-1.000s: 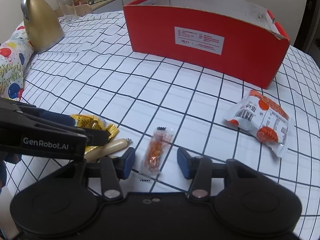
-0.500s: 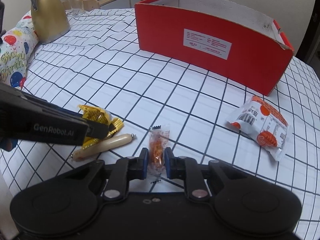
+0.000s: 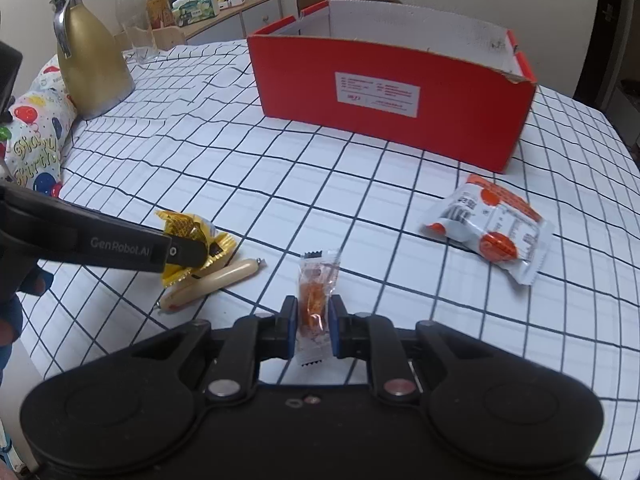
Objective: Organize snacks
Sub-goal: 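Grasp the clear-orange stick packet with the right tool while the left tool grasps the yellow wrapper, then carry the yellow wrapper and stick packet up and over the red box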
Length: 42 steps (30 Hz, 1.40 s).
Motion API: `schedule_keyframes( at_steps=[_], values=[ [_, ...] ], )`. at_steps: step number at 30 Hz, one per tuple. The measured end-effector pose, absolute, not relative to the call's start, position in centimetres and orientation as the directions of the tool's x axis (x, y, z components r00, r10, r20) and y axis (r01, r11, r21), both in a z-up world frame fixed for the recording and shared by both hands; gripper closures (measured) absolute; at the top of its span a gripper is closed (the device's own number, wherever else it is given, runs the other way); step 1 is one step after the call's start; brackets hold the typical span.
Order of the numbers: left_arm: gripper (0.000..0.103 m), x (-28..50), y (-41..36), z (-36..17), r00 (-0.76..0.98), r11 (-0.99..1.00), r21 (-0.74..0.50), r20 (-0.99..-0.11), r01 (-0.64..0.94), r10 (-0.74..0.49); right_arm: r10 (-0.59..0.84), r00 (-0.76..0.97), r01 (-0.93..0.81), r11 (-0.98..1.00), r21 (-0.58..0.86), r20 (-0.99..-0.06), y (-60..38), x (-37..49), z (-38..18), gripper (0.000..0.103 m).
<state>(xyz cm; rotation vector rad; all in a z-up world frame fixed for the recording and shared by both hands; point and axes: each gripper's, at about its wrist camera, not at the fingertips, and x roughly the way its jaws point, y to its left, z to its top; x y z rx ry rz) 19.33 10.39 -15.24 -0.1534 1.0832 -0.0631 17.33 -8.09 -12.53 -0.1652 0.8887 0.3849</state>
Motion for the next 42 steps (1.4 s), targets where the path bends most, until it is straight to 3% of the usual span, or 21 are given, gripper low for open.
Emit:
schedule_keyframes(
  at_steps=[13, 42],
  values=[
    [0.079, 17.4, 10.5, -11.6, 0.516, 0.979, -0.195, -0.845, -0.053, -0.14, 0.295, 0.616, -0.382, 0.923, 0.051, -0.73, -9.5, 14.7, -8.7, 0.089],
    [0.079, 17.5, 6.5, -3.4, 0.642, 0.975, -0.214, -0.739, 0.066, -0.205, 0.287, 0.764, -0.327, 0.944, 0.037, -0.578, -12.0, 13.9, -0.6, 0.089]
  ],
)
